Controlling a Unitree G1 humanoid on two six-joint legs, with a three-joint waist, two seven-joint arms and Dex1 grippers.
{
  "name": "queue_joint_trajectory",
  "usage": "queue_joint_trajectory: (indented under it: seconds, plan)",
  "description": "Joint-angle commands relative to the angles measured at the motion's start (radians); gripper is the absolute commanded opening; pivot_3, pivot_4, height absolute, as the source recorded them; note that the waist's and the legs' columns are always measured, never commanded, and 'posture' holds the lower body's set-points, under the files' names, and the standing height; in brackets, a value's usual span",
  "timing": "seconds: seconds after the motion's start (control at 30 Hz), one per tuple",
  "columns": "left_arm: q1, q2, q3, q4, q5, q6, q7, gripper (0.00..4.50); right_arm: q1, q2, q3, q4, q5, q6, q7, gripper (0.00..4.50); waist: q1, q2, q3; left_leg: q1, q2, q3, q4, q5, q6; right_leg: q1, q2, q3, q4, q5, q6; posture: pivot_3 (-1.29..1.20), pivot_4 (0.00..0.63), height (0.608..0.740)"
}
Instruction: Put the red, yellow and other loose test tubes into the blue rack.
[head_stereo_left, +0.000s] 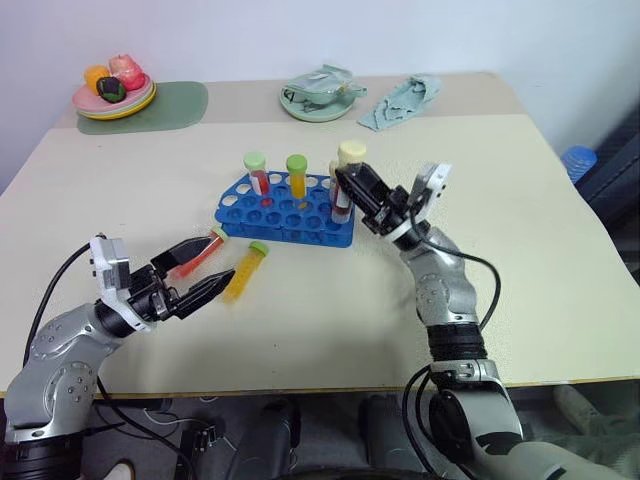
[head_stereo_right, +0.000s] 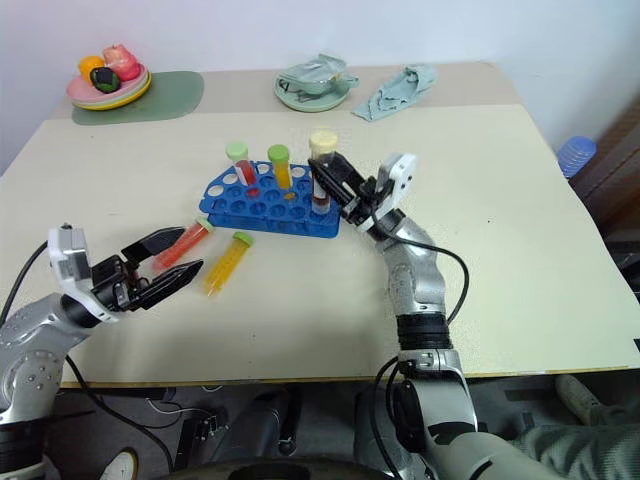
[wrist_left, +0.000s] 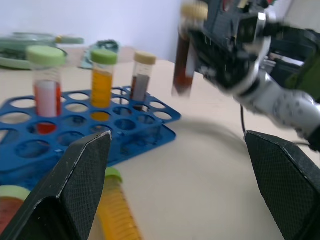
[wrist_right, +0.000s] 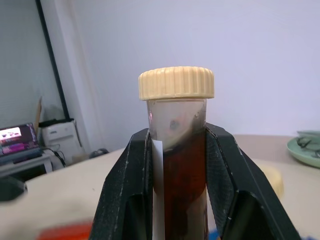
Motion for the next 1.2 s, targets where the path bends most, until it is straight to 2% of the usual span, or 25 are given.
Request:
queue_joint_trajectory:
  seconds: [0.03,0.73,1.0,1.2]
  plan:
    - [0.013,0.006,0.038,-0.044,-0.02,-0.008,0.015,4.4,-0.05,0.011,0.015,0.069,-0.012,-0.118,0.023,0.82,-0.001,0.0,0.0,0.0,0.0,0.0,0.0,0.0,0.0,0.0,0.0,0.0,0.0,0.0,0.0,0.0,0.15,0.74]
    - [0.05,0.003,0.052,-0.12,-0.049,0.0,0.074,4.4,-0.141,0.013,0.0,0.453,-0.047,-0.334,0.036,0.82,0.0,0.0,-0.001,0.001,0.0,-0.001,0.0,0.0,-0.001,0.001,0.001,0.0,0.0,0.0,0.0,0.0,0.15,0.74]
    - [0.052,0.005,0.054,-0.127,-0.053,0.004,0.08,4.4,-0.157,-0.009,-0.013,0.509,-0.045,-0.364,0.028,0.82,0.001,0.0,-0.001,0.007,0.0,-0.001,-0.001,0.0,0.0,0.005,0.001,0.0,0.0,0.0,-0.001,0.0,0.15,0.74]
    - [0.047,0.005,0.045,-0.127,-0.058,0.004,0.087,4.4,-0.14,-0.023,-0.015,0.473,-0.029,-0.355,0.054,0.82,0.002,0.0,-0.001,0.013,0.0,-0.001,-0.002,-0.003,0.005,0.008,0.001,0.0,-0.001,0.0,-0.001,0.0,0.15,0.74]
